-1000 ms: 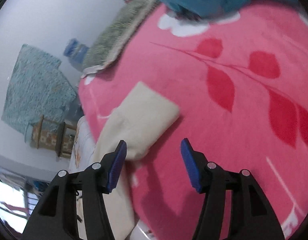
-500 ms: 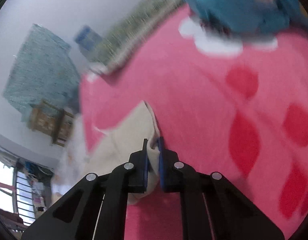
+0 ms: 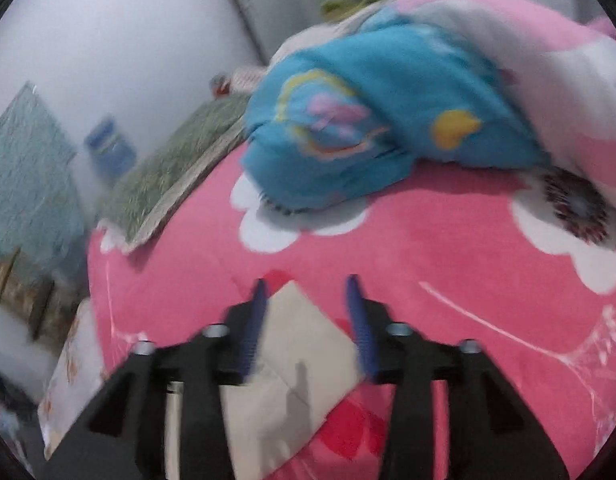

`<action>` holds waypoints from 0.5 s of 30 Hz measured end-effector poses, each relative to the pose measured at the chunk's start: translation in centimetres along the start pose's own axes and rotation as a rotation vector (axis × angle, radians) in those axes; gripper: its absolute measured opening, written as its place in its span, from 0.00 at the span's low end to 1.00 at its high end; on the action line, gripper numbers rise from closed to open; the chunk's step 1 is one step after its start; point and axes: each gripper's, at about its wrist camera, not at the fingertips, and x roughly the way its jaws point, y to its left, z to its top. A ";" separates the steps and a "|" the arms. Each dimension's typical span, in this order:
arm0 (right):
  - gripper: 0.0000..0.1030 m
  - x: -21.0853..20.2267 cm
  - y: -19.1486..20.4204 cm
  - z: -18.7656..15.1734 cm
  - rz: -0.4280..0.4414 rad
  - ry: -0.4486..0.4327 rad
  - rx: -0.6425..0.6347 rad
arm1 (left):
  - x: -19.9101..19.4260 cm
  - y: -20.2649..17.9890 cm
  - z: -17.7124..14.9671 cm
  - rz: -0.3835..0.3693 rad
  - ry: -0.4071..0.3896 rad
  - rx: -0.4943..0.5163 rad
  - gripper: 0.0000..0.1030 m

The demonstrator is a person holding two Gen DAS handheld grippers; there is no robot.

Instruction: Fold large clothes

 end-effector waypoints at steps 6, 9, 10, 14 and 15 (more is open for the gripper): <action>0.51 -5.8 7.6 -6.6 0.369 0.122 -0.185 | -1.9 -0.2 -0.8 -0.020 0.024 0.076 0.40; 0.51 -6.8 13.5 -12.8 0.594 0.355 -0.299 | -2.4 -0.1 -1.6 -0.024 0.037 0.106 0.40; 0.51 -6.8 15.3 -15.4 0.658 0.445 -0.318 | -2.6 0.0 -2.0 -0.023 0.037 0.114 0.40; 0.51 -5.9 20.0 -23.4 0.753 0.670 -0.341 | -2.9 -0.2 -2.8 -0.009 0.028 0.168 0.40; 0.51 -5.8 21.0 -24.9 0.748 0.694 -0.349 | -2.8 -0.3 -2.9 -0.001 0.022 0.184 0.40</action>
